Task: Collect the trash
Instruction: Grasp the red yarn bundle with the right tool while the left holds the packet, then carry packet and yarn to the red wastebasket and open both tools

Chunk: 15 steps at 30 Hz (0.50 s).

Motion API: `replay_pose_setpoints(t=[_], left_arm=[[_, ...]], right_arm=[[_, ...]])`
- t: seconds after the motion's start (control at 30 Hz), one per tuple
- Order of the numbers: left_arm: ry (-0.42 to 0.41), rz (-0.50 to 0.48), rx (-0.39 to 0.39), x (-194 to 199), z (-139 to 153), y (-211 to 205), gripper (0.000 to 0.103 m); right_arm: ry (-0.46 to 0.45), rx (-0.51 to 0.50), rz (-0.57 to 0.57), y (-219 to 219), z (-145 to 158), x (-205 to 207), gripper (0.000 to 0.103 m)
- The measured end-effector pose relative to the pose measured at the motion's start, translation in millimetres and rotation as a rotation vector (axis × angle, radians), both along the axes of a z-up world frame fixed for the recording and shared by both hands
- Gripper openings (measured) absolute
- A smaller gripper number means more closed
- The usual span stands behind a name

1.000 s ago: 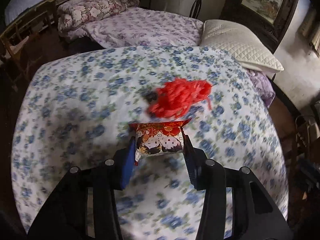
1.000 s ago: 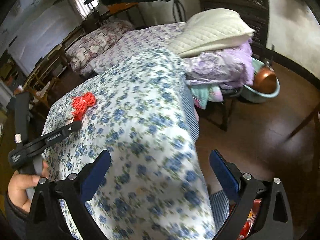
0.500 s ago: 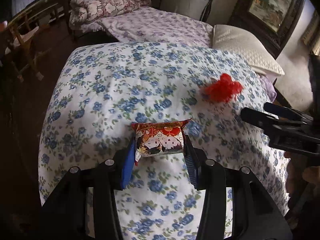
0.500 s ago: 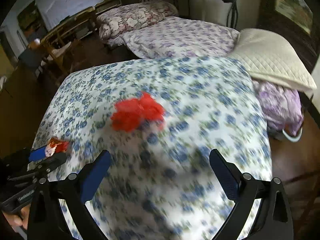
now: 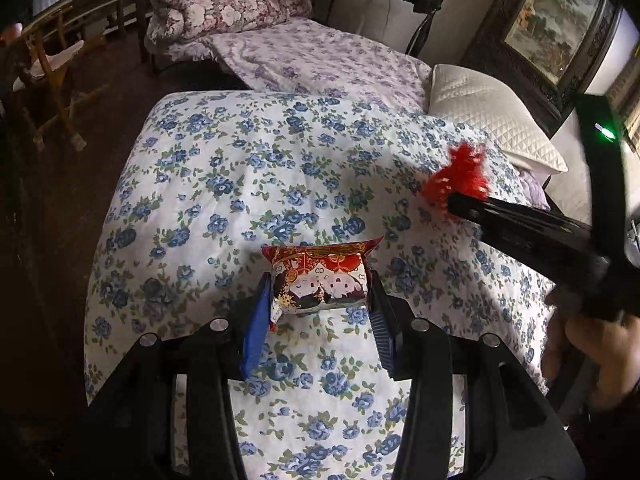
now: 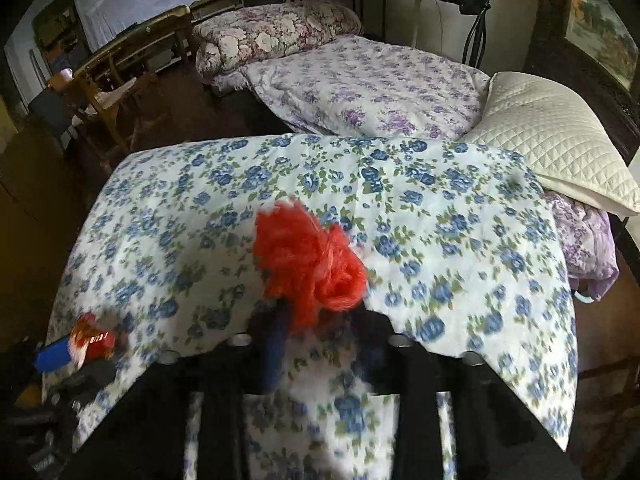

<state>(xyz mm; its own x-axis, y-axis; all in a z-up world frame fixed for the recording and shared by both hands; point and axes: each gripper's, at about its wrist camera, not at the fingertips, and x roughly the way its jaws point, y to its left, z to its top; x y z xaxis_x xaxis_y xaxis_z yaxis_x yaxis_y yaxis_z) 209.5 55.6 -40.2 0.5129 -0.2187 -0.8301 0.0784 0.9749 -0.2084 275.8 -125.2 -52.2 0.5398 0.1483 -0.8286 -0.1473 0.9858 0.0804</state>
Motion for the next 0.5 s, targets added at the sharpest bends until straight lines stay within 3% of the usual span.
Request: replay_pose_setpoints(t=[0.3,0.5], left_arm=[[-0.018,-0.038,-0.010,-20,15,-23,0.046],[-0.053,-0.120,0.011,-49,28,-61,0.046]], right_arm=[[-0.026,0.041,-0.006,-58,27,-80,0.026],[-0.036,0.068,-0.059,-102,34,-136,0.026]])
